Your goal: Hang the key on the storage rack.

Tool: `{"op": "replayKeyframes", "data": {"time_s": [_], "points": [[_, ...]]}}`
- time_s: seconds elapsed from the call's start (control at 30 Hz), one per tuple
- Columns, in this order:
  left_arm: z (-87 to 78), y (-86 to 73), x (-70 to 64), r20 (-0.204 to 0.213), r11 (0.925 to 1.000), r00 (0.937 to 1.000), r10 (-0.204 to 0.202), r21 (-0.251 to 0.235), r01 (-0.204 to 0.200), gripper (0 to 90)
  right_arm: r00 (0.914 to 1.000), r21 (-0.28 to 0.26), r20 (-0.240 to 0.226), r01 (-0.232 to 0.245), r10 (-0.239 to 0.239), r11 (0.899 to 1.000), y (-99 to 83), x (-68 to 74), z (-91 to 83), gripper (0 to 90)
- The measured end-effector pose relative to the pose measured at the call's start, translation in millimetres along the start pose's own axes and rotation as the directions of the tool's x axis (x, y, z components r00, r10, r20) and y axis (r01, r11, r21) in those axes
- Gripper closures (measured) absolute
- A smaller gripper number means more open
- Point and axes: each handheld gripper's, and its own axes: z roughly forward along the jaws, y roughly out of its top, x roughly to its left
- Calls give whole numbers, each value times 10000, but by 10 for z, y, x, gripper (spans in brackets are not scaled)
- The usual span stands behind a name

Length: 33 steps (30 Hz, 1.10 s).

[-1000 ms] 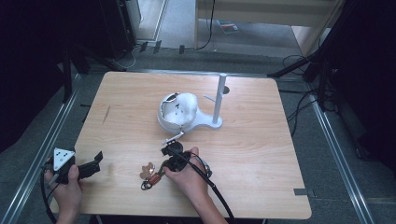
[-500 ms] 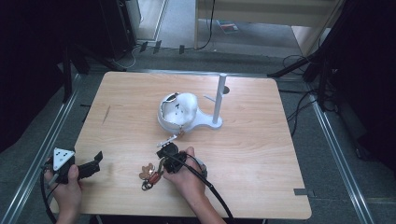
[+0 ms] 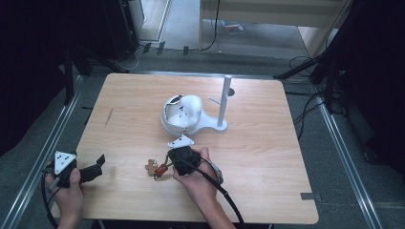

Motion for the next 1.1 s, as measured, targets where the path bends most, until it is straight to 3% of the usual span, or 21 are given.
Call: {"op": "replayKeyframes", "data": {"time_s": [0.2,0.23,0.3,0.37,1.1], "points": [[-1,0,0,-3,10000,10000,9,16,-9,0,9999,-706,128,97,-88,9975,26,-120,-208,872],[-1,1,1,-2,10000,10000,38,15,-38,0,9997,-1014,170,169,-153,9947,37,-164,-278,872],[0,1,0,-7,10000,10000,15,-12,-15,0,9998,-1095,184,138,-119,9939,45,-188,-307,872],[0,0,-1,-16,10000,10000,5,-19,-5,0,9990,-1404,420,217,-159,9899,59,-263,-391,872],[-2,-1,-5,-52,10000,10000,9,-34,-9,0,9871,-2839,1578,188,273,9587,97,-688,-851,870]]}}
